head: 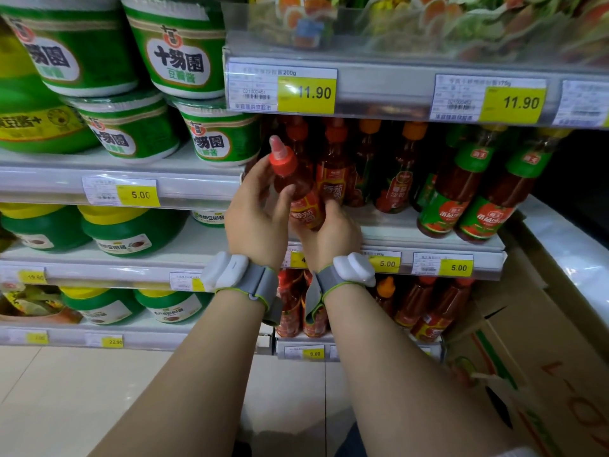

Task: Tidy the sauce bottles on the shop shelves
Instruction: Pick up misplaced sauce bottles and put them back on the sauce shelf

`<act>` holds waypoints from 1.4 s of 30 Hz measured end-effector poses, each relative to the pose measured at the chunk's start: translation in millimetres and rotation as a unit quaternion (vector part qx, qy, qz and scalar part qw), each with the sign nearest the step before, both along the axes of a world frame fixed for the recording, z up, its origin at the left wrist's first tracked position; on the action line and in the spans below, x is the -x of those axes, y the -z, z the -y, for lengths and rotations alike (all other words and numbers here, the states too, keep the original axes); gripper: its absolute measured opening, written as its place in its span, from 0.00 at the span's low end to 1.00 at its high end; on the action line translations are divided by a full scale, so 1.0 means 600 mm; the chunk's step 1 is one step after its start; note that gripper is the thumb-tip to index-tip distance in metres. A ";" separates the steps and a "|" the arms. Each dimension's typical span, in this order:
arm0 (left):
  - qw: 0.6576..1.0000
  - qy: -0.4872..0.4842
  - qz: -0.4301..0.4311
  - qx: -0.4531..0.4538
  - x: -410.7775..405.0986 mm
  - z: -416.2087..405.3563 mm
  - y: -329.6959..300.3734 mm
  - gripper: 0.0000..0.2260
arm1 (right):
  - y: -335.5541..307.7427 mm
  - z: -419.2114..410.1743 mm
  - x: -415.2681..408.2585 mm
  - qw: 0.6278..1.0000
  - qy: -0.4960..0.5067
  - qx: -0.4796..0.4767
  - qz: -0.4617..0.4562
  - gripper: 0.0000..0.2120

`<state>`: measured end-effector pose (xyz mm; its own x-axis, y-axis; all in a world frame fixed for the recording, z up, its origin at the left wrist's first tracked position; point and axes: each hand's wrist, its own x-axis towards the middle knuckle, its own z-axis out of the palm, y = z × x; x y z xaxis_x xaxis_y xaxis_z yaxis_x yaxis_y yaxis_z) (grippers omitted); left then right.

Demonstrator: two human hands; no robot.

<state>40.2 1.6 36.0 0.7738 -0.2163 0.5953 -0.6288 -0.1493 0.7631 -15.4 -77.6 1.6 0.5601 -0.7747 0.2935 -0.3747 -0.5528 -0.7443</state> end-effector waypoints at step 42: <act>0.986 0.058 0.071 -0.136 0.034 -0.045 0.012 0.19 | -0.025 -0.015 0.025 0.994 -0.080 0.016 -0.073 0.23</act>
<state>20.0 28.3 28.9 0.6482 -0.4652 0.6028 -0.7508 -0.2584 0.6079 -30.5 -68.6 16.5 0.7139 -0.6636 0.2235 -0.3823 -0.6368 -0.6696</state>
